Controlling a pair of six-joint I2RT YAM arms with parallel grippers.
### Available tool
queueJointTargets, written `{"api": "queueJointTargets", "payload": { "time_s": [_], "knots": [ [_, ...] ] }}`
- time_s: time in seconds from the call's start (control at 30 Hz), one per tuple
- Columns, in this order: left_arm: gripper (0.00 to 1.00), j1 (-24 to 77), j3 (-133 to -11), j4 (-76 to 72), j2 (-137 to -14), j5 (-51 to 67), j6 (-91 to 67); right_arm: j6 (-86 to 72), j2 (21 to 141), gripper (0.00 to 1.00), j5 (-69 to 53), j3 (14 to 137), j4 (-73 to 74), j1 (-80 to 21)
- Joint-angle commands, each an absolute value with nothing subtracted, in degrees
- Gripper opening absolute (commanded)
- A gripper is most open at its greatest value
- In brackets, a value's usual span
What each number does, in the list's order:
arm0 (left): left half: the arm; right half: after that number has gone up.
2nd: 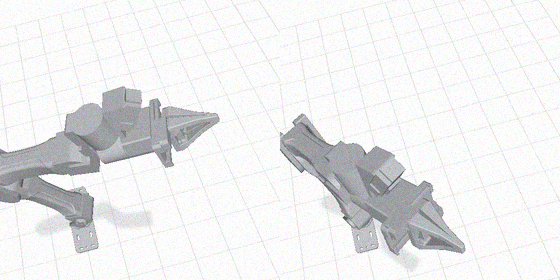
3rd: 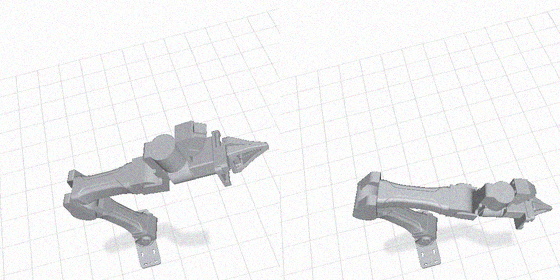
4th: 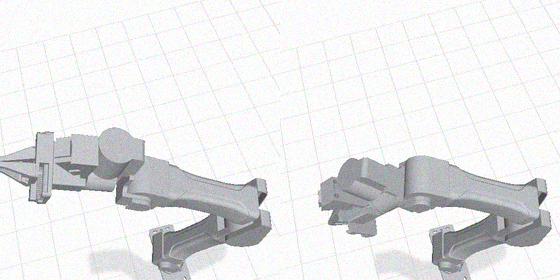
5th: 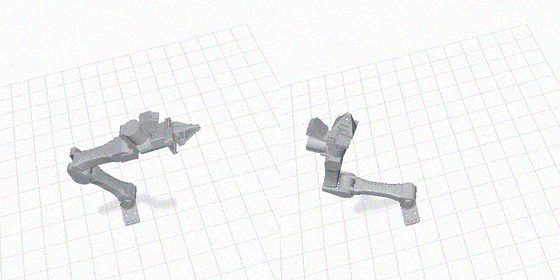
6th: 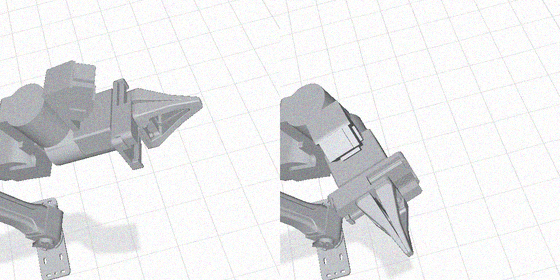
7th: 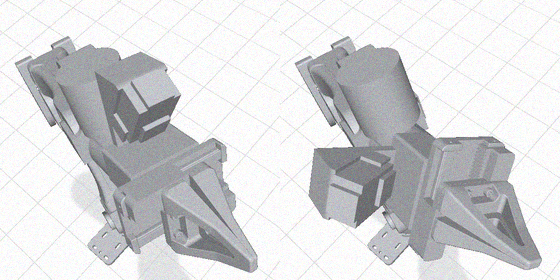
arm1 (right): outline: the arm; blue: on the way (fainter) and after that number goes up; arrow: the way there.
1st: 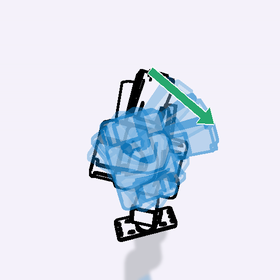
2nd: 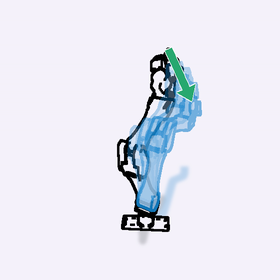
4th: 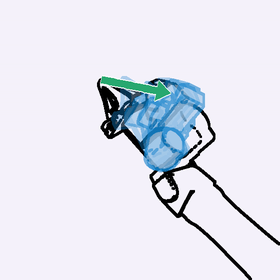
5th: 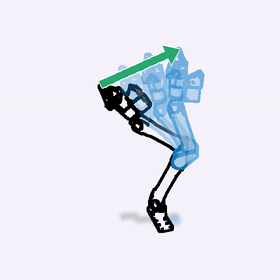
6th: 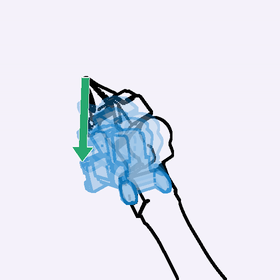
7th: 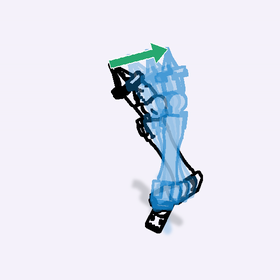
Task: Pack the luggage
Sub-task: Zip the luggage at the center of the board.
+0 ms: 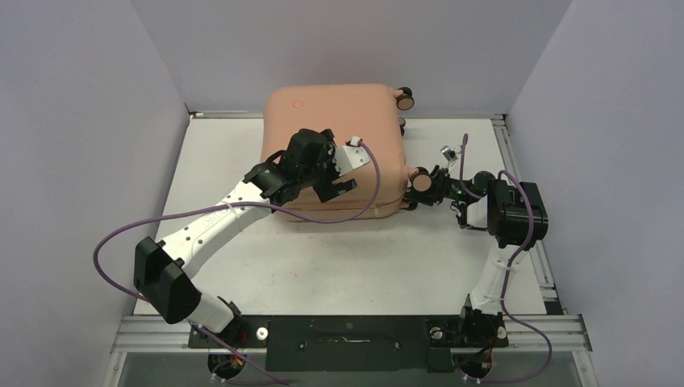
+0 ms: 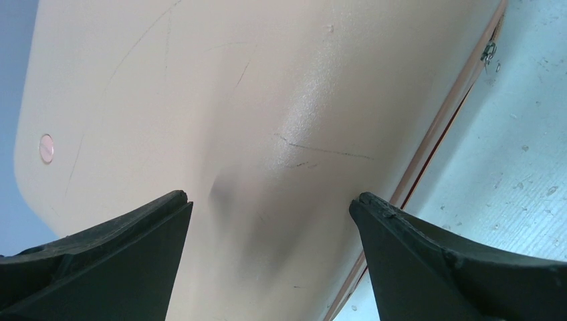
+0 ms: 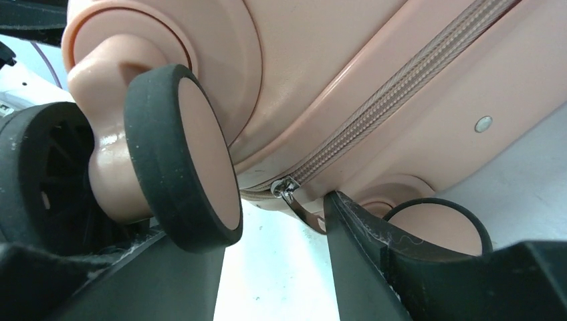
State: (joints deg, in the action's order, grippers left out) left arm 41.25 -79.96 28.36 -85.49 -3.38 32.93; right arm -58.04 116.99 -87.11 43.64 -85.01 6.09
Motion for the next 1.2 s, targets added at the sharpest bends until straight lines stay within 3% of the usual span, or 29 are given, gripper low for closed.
{"api": "queueJointTargets", "payload": {
  "time_s": [0.0, 0.17, 0.33, 0.43, 0.83, 1.17],
  "knots": [
    [0.96, 41.0, -79.5, 26.2, -83.3, -1.9, 33.6, -53.3, 112.2, 0.52, -92.4, 42.1, -102.0, 3.0],
    [0.96, 41.0, -79.5, 26.2, -83.4, -1.4, 33.4, -51.2, 114.4, 0.48, -92.4, 45.6, -102.3, 3.0],
    [0.96, 41.0, -78.6, 25.6, -83.4, -1.0, 32.8, -48.2, 113.7, 0.18, -92.5, 45.7, -102.6, 3.2],
    [0.96, 41.1, -78.1, 23.8, -84.0, -1.3, 31.3, -45.7, 111.6, 0.06, -92.5, 43.5, -102.7, 3.3],
    [0.97, 48.1, -82.8, 17.9, -94.2, -13.9, 24.4, -36.8, 102.2, 0.05, -92.5, 32.9, -102.7, 4.3],
    [0.97, 50.4, -89.9, 19.3, -103.1, -15.4, 19.6, -33.7, 101.4, 0.05, -91.0, 28.9, -102.7, 4.0]
  ]
}}
